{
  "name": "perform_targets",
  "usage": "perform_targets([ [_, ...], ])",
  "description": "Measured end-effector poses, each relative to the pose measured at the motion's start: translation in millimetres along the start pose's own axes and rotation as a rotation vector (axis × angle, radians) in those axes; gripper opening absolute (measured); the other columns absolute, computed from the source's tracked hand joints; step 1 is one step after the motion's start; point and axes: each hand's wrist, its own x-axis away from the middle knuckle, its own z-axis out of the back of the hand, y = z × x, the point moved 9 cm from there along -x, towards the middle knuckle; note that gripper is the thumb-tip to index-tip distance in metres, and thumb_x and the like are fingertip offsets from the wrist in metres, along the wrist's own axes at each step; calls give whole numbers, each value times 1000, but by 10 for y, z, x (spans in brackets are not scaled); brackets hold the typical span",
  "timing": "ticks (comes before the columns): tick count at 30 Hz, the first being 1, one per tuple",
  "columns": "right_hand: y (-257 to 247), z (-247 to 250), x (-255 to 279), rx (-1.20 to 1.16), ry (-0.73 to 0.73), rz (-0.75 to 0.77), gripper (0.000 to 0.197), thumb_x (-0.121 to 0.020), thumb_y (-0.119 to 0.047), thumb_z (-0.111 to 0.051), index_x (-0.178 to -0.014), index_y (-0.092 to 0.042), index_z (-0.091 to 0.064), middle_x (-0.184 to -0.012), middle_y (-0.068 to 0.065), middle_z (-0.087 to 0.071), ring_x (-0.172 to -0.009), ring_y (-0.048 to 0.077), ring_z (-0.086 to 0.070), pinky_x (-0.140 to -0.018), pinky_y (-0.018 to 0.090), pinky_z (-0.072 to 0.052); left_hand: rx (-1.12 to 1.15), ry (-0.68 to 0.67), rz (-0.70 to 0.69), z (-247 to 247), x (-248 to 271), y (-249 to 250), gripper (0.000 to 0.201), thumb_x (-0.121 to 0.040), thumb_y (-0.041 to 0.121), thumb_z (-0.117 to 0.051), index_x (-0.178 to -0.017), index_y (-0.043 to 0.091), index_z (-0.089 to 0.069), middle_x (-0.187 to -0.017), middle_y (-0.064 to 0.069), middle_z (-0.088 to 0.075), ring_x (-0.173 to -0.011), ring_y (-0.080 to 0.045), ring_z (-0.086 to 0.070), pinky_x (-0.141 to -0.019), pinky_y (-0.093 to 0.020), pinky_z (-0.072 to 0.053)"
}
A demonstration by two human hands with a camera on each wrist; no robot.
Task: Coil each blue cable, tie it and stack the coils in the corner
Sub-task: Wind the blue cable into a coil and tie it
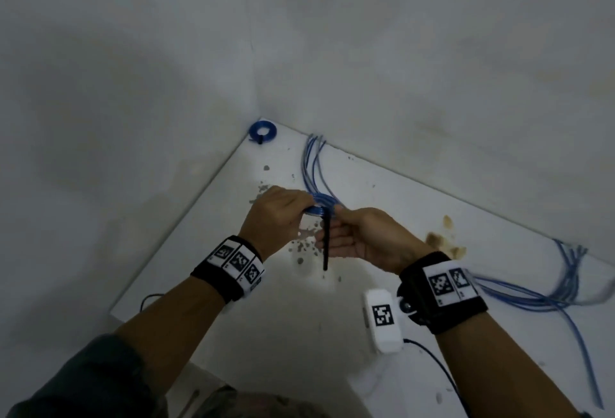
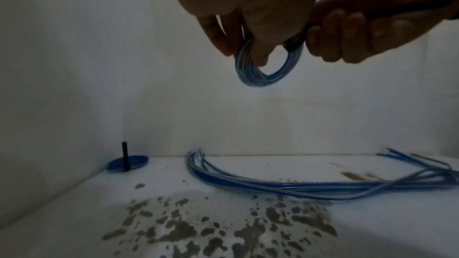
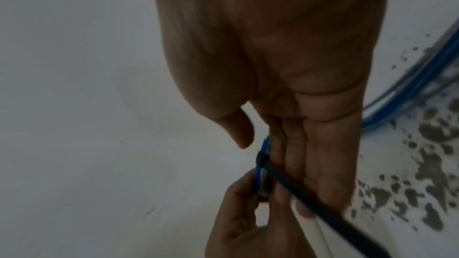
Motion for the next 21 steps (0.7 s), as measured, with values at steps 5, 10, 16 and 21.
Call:
perform_targets([
  [5,2,-207,-316,-272,84,15,30,-105,-19,-34,-94,-5,-58,-64,-1,-44,-50,11,-37,-47,23,-33,257,74,388,-79,58,-637,24,-86,7,-69,-110,4,-71,-122,-10,-67,-109,-18,-64,-94,-30,-53],
  [10,-108,-242,-506,-22,208,217,32,-105,-18,-32,-75,-17,-44,-59,-4,-31,-50,10,-22,-51,28,-17,1381,-58,1551,-591,441,-857,40,-93,7,-47,-130,-9,-54,-115,-22,-66,-85,-27,-72,-71,-32,-60],
  [16,-105,-302,-623,247,229,311,36,-104,-16,-40,-69,-18,-46,-57,-9,-39,-49,7,-32,-51,22,-27,1421,-232,1389,-572,224,-1012,39,-101,25,-50,-120,-6,-62,-111,-26,-69,-101,-35,-68,-85,-42,-58],
  [21,-104,-351,-741,284,250,361,41,-104,-11,-43,-63,-17,-40,-52,-8,-39,-45,5,-33,-49,21,-29,1330,-296,1408,-571,227,-1201,30,-100,15,-52,-120,-5,-63,-107,-22,-71,-91,-27,-72,-80,-35,-59],
])
